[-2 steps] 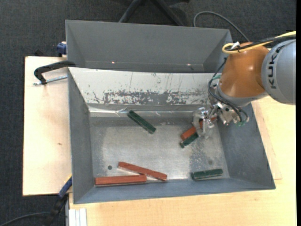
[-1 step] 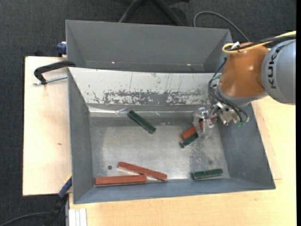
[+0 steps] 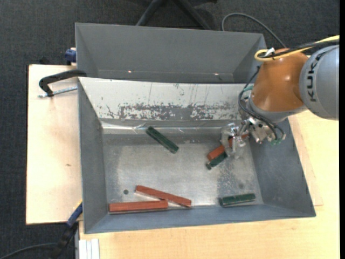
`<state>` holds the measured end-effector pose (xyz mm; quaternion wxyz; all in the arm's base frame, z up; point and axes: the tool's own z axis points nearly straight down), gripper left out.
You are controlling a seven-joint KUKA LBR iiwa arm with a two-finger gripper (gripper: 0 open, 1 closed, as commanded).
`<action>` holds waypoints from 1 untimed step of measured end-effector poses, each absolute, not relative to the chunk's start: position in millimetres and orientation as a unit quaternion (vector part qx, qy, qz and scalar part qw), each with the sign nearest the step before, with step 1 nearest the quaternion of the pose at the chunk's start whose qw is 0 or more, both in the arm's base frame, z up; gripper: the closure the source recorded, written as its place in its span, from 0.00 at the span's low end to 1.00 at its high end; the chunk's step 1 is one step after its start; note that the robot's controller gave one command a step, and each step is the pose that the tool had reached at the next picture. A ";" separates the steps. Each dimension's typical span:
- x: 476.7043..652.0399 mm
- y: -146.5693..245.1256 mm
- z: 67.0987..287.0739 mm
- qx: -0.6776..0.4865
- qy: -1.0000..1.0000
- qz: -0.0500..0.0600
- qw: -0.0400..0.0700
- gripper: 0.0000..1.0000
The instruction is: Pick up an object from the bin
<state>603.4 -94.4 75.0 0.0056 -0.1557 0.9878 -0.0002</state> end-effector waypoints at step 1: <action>601.7 -94.2 72.2 -0.156 0.988 0.000 0.003 0.00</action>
Offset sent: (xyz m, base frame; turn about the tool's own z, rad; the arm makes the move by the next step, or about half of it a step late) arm 0.0000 0.0000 0.0000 0.0000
